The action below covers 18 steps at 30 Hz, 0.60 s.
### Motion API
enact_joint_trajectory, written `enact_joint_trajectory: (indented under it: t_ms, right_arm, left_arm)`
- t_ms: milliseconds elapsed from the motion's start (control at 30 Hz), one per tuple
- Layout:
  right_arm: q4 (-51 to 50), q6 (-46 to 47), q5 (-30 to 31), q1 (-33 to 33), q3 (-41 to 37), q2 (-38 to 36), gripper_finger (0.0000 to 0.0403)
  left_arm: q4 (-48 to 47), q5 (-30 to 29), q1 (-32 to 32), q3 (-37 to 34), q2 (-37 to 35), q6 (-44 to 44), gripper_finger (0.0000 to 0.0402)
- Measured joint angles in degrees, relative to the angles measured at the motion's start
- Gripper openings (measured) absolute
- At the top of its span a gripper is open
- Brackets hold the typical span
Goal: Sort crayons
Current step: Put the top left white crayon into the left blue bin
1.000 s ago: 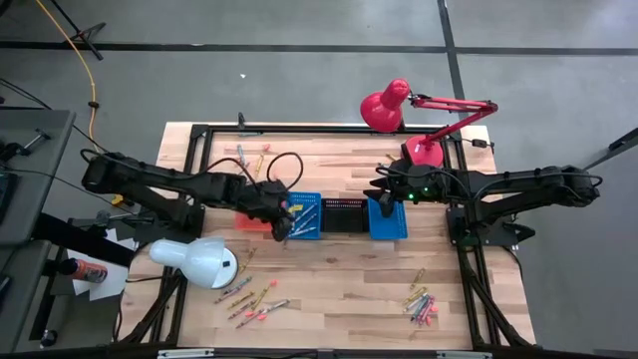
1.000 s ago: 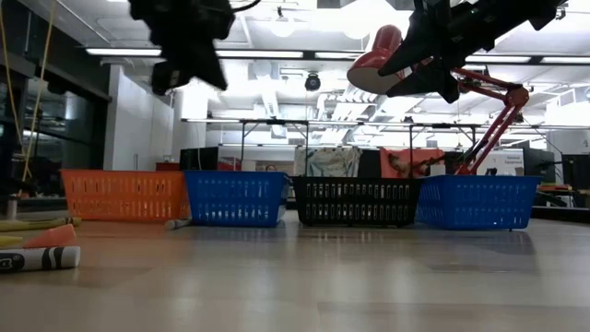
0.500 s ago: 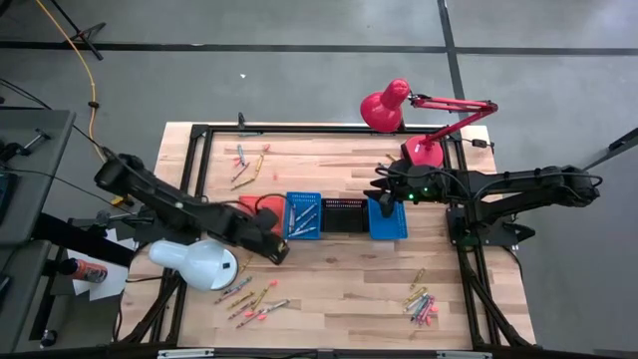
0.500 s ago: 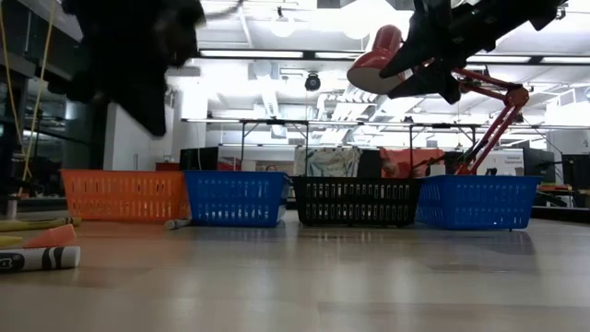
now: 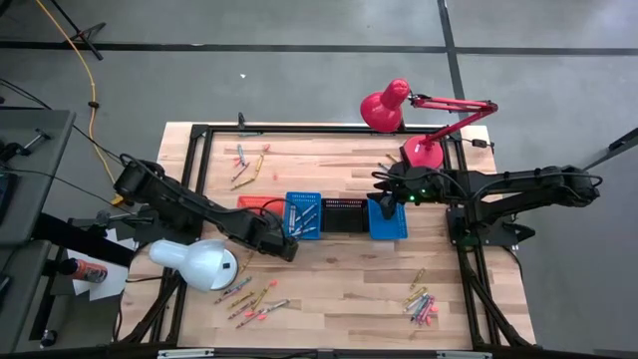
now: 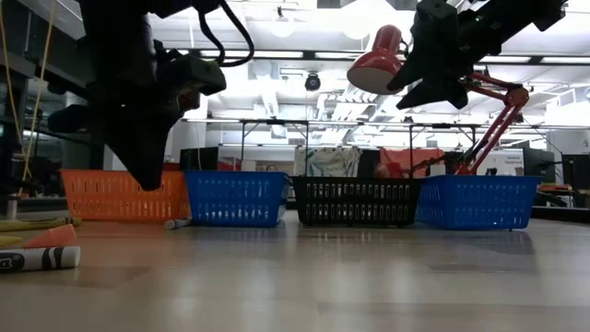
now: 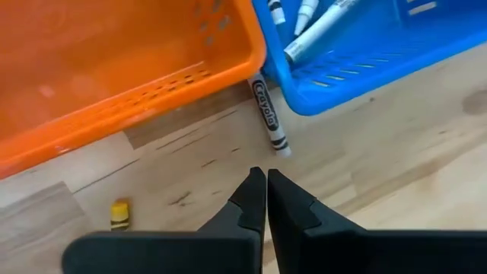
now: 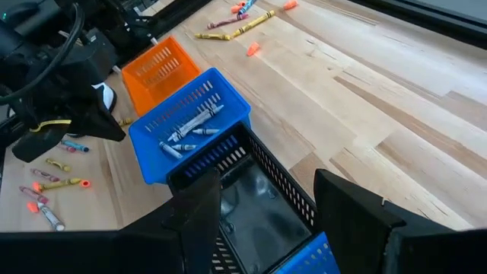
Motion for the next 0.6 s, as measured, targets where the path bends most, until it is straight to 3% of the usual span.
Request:
enact_joint_trajectory:
  t_ms: [400, 600]
  right_arm:
    - [-0.45, -0.43, 0.00, -0.01, 0.00, 0.00, 0.0204]
    - [-0.44, -0.21, 0.00, -0.01, 0.00, 0.00, 0.0204]
  left_arm:
    - [5.97, -0.92, -0.17, 0.00, 4.25, -1.50, 0.0103]
    - [6.23, -3.03, 0.38, 0.00, 4.63, -1.51, 0.0123]
